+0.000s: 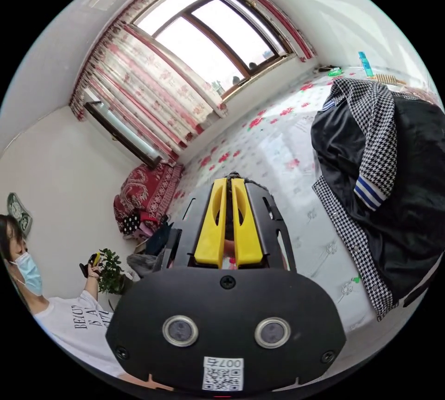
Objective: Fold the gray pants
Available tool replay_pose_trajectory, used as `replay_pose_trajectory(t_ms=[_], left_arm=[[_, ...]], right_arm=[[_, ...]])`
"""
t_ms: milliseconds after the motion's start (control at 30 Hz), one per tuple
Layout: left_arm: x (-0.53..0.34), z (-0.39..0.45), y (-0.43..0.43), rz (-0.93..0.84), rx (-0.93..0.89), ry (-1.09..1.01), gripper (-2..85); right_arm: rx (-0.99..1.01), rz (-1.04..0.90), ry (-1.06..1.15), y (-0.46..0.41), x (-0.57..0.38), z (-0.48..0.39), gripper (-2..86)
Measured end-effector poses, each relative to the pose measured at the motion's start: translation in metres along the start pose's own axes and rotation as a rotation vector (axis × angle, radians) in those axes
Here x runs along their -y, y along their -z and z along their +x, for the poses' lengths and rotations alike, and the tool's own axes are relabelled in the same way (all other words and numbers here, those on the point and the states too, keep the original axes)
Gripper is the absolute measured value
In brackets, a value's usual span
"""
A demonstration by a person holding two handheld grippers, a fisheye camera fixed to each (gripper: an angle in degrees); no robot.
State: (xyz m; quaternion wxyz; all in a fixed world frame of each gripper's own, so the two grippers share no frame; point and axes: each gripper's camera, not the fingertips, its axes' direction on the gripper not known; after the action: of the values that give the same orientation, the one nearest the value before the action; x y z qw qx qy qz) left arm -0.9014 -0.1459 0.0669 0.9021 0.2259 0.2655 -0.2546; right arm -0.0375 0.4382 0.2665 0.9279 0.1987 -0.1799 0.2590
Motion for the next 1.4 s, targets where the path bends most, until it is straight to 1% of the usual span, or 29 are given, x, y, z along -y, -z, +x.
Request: replay_pose_trajectory(t_ms=[33,67,100,133,167,300,367,467,633,700,833,967,1033,1100,1200,1233,1300,1333,1400], left_arm=[[-0.003,0.003,0.0,-0.018,0.009,-0.035,-0.8],[-0.016,0.006,-0.009,-0.084,0.019,-0.083,-0.7],[-0.035,0.006,-0.024,-0.169,0.028,-0.106,-0.5],[-0.047,0.005,-0.033,-0.213,0.035,-0.113,-0.4],[-0.075,0.003,-0.055,-0.304,0.058,-0.13,0.2],[-0.167,-0.001,-0.132,-0.572,0.162,-0.193,9.2],[-0.182,0.0,-0.157,-0.627,0.234,-0.225,11.4],[-0.177,0.004,-0.187,-0.611,0.282,-0.255,12.3],[-0.145,0.002,-0.237,-0.624,0.258,-0.218,14.0],[-0.132,0.001,-0.262,-0.634,0.259,-0.205,14.4],[-0.119,-0.004,-0.297,-0.67,0.256,-0.161,15.6],[-0.112,-0.003,-0.332,-0.701,0.269,-0.148,15.6],[-0.118,-0.007,-0.347,-0.753,0.317,-0.142,13.7],[-0.128,-0.012,-0.357,-0.798,0.398,-0.15,7.8],[-0.126,-0.012,-0.348,-0.779,0.366,-0.15,0.4],[-0.125,-0.011,-0.344,-0.775,0.352,-0.154,0.1],[-0.116,-0.012,-0.325,-0.74,0.285,-0.139,-0.6],[-0.113,-0.014,-0.319,-0.728,0.269,-0.129,-0.7],[-0.097,-0.017,-0.29,-0.644,0.196,-0.074,-0.9]], right_arm=[[0.0,-0.023,-0.021,0.01,0.003,0.007,-0.1],[-0.045,-0.066,-0.023,0.013,0.0,0.012,-0.1],[-0.074,-0.091,-0.019,0.013,-0.004,0.015,-0.1],[-0.125,-0.135,-0.014,0.01,-0.014,0.02,-0.1],[-0.149,-0.166,-0.023,0.005,-0.026,0.027,-0.1],[-0.169,-0.238,-0.122,-0.012,-0.061,0.056,-0.1],[-0.206,-0.296,-0.143,-0.021,-0.075,0.064,0.0],[-0.252,-0.328,-0.134,-0.021,-0.078,0.061,0.6],[-0.321,-0.301,-0.144,-0.016,-0.068,0.057,3.9],[-0.347,-0.317,-0.15,-0.019,-0.063,0.06,5.6],[-0.443,-0.391,-0.153,-0.035,-0.064,0.08,7.8],[-0.484,-0.493,-0.184,-0.066,-0.073,0.115,9.3],[-0.492,-0.537,-0.2,-0.084,-0.079,0.13,9.5],[-0.489,-0.593,-0.223,-0.102,-0.087,0.146,9.4],[-0.454,-0.71,-0.246,-0.132,-0.105,0.166,7.7],[-0.465,-0.742,-0.233,-0.139,-0.109,0.165,6.0],[-0.533,-0.718,-0.188,-0.141,-0.105,0.156,2.9],[-0.553,-0.675,-0.146,-0.138,-0.096,0.147,1.9],[-0.535,-0.606,-0.099,-0.126,-0.071,0.132,0.8]])
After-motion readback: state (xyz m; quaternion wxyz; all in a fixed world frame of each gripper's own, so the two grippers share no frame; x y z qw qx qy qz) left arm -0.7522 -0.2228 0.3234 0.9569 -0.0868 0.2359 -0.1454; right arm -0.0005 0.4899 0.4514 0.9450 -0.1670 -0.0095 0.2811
